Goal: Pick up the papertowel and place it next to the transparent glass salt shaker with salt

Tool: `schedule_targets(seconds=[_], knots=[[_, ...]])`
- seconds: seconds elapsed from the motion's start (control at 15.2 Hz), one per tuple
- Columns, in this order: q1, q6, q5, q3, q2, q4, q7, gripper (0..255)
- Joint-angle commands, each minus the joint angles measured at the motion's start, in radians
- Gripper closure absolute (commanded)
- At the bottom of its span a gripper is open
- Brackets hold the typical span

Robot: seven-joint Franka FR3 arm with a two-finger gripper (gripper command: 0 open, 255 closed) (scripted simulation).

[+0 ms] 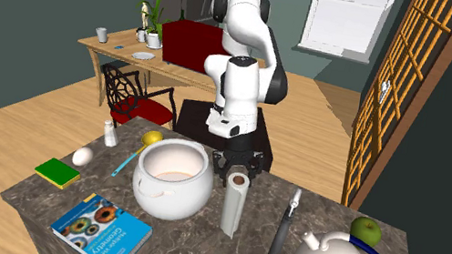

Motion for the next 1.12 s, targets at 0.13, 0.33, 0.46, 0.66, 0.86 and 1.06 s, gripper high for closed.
schedule_targets(seconds=[0.13, 0.33, 0.46, 0.66, 0.86, 1.06], knots=[[0.001, -0.036, -0.002, 0.000, -0.016, 0.018, 0.005, 255], [0.001, -0.072, -0.005, -0.001, -0.031, 0.040, 0.009, 255], [0.001, -0.096, -0.006, -0.001, -0.039, 0.056, 0.012, 255], [0.000, -0.133, -0.008, -0.002, -0.051, 0.081, 0.016, 255], [0.000, -0.170, -0.010, -0.002, -0.061, 0.108, 0.019, 255], [0.000, -0.208, -0.012, -0.003, -0.070, 0.137, 0.023, 255]])
